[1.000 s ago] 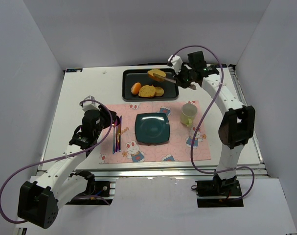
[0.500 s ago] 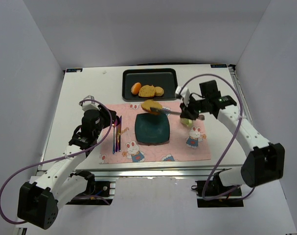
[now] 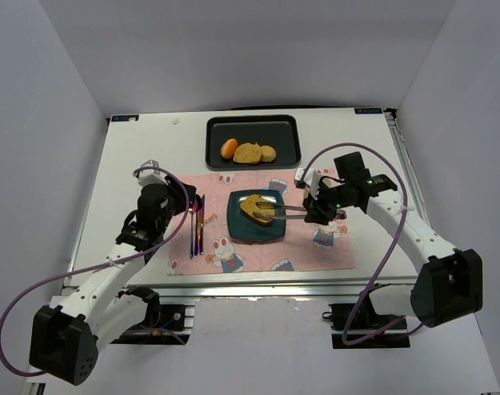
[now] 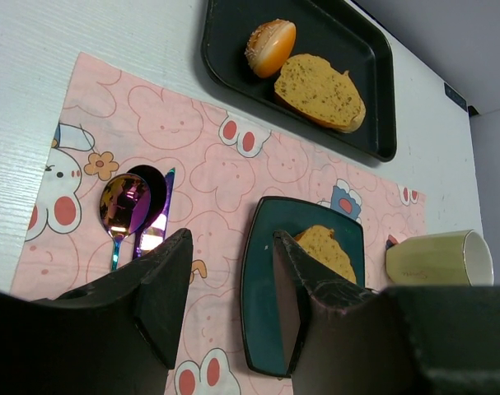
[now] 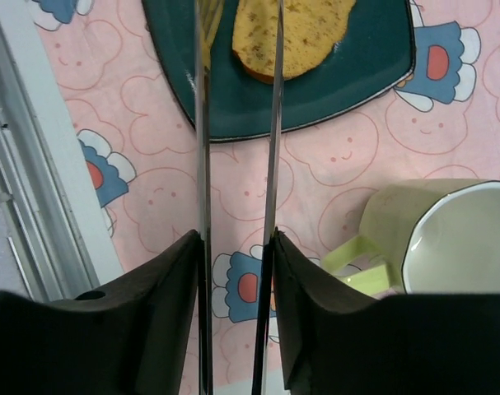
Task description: Place the bread
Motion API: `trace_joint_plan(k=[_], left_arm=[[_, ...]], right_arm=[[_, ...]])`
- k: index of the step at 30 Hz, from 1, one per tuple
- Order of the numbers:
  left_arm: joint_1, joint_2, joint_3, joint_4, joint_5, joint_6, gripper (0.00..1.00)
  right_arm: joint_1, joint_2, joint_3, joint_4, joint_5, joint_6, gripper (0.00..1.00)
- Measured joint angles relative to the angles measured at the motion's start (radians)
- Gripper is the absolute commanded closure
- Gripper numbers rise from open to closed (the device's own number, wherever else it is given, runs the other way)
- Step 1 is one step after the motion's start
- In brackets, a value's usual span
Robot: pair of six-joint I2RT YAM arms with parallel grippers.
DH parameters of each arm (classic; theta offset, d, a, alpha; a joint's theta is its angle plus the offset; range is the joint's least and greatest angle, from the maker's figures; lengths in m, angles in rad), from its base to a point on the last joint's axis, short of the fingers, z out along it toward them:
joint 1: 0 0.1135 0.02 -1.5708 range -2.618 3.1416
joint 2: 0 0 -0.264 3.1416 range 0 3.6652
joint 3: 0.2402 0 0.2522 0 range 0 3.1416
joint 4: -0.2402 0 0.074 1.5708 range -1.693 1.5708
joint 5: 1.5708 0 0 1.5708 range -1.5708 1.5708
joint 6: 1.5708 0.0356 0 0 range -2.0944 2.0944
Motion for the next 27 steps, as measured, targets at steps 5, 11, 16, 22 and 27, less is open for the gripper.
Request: trace_joint_plan(k=[5,11,16,22,27], left_arm=[[0.000,-0.010,0.000,0.000,-0.001,-0.002,0.46],[0.000,-0.014,0.000,0.000,-0.001,-0.006,0.46],[0.000,-0.014,0.000,0.000,-0.001,-0.007,0.46],[0.000,-0.029,0.000,-0.002,-0.005,-0.013,0.46],[0.000,-0.042,0.000,-0.002,-0.007,-0.017,0.46]], right_arm=[[0.000,0.000,0.052,-0.019,-0.035,0.003,0.57],[0.000,0.059,0.171,0.089,-0.009,0.206,0.70],[-0.005,0.231,0.312,0.228,0.059,0.500,0.71],[-0.009,0.420,0.427,0.307,0.198,0.839,0.66],[-0.012,0.486,0.458,0.319,0.268,0.978,0.62]])
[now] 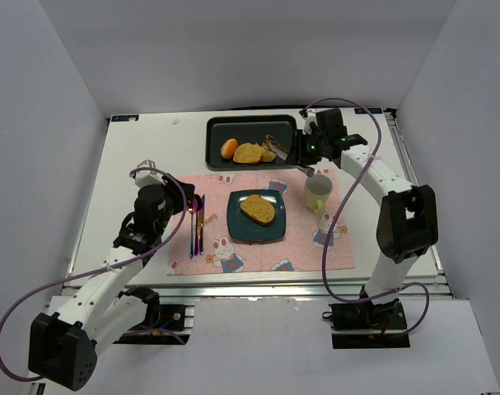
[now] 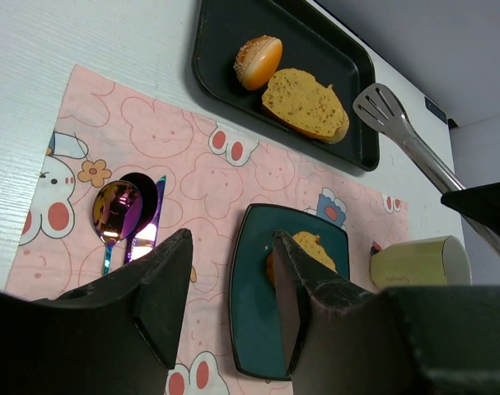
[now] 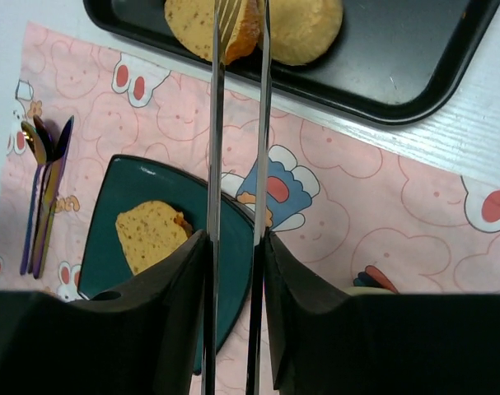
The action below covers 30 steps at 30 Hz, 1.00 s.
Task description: Place the bread
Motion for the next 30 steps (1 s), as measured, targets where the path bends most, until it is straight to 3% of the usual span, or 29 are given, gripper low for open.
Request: trace_joint_plan(k=[22,30], left_arm=[[0.000,0.025,0.000,-0.001,0.000,-0.001,0.46],[0.000,0.029,0.000,-0.001,0.000,0.000,0.46]], right_arm=[[-0.002,0.078,0.000,0.034,-0.020,0.132,0.56],[-0.003,0.080,0.000,0.036,-0.052,0.138,0.63]])
